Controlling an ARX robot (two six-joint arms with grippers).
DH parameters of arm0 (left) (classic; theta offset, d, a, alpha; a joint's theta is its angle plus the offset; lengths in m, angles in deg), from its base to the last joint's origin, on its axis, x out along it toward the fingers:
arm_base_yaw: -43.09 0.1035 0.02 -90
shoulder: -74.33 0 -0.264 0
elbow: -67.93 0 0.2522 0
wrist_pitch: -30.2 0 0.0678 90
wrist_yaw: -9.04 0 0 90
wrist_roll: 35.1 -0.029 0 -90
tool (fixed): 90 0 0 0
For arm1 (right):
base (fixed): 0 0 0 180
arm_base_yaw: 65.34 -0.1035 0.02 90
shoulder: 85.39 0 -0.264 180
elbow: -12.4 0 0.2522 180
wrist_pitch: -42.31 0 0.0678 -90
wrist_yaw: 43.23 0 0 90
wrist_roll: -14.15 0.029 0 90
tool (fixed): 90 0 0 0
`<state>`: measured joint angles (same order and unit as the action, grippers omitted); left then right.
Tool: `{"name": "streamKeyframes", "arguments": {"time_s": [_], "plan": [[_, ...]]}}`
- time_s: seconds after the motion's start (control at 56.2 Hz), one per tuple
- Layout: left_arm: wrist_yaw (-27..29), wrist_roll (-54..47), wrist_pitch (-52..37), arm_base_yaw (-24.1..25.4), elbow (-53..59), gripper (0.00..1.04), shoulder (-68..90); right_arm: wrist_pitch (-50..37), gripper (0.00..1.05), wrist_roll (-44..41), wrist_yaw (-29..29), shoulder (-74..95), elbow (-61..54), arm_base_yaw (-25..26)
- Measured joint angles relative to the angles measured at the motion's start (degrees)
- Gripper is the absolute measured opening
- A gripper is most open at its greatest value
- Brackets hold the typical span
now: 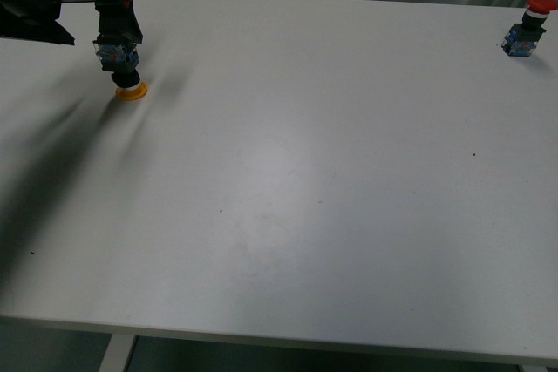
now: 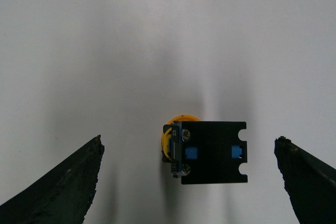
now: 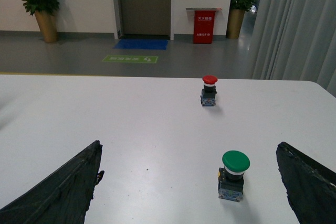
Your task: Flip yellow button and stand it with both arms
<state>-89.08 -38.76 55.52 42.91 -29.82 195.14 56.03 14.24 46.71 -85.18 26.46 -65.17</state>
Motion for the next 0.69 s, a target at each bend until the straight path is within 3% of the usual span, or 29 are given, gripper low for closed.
{"name": "streamKeyframes", "arguments": {"time_s": [0.659,0.694], "plan": [[1.2,-0.8,3.6,-1.2,-4.7,0.98,3.6,0.0,0.97,0.0,0.0,0.0,0.0,0.0],[1.2,-0.7,3.9,-1.2,-4.8,0.93,3.7,0.0,0.97,0.0,0.0,0.0,0.0,0.0]]}}
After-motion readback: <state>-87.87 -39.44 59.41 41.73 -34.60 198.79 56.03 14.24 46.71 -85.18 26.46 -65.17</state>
